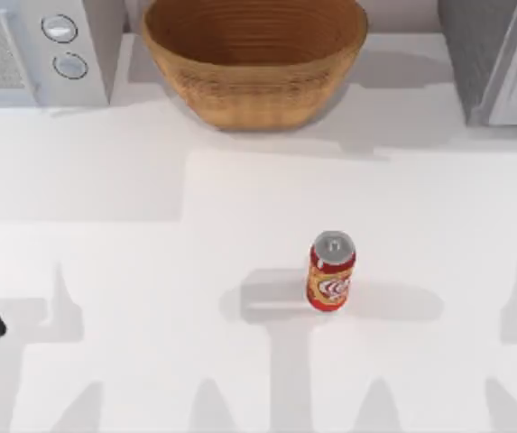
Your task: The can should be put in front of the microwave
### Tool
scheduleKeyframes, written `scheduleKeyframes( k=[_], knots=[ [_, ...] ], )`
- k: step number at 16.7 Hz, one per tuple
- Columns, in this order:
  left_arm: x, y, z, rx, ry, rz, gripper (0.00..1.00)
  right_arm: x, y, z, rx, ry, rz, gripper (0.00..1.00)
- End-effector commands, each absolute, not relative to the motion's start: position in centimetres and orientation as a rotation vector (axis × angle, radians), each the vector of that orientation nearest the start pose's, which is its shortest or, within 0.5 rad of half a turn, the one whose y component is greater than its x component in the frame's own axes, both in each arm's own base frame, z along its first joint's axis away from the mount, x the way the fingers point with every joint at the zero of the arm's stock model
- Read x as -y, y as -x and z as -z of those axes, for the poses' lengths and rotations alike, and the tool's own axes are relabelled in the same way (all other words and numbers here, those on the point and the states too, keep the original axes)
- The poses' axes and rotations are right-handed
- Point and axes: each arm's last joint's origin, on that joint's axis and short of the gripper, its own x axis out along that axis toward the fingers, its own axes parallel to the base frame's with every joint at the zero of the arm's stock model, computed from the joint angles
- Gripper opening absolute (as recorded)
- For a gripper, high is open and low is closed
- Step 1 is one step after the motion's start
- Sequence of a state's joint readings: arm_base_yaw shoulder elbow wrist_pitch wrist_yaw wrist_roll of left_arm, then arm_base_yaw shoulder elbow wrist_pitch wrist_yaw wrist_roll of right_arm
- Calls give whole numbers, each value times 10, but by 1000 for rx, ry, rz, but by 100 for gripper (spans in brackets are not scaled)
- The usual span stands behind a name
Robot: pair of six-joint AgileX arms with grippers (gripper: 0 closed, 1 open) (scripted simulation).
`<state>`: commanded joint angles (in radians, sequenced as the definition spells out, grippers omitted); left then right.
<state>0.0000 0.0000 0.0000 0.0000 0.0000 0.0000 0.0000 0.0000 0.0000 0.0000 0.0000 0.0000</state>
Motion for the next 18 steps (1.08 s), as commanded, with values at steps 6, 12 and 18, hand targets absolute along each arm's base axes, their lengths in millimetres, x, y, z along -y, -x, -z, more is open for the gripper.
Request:
scheduleKeyframes(
  k=[6, 12, 18],
  knots=[
    [5, -108, -164, -106, -9, 42, 100, 1, -106, -160, 0, 0, 0, 100],
    [25, -128, -189, -522, -75, 195, 100, 1, -106, -160, 0, 0, 0, 100],
    [74, -182, -219, -1048, -244, 372, 100, 1, -106, -160, 0, 0, 0, 100]
  ],
)
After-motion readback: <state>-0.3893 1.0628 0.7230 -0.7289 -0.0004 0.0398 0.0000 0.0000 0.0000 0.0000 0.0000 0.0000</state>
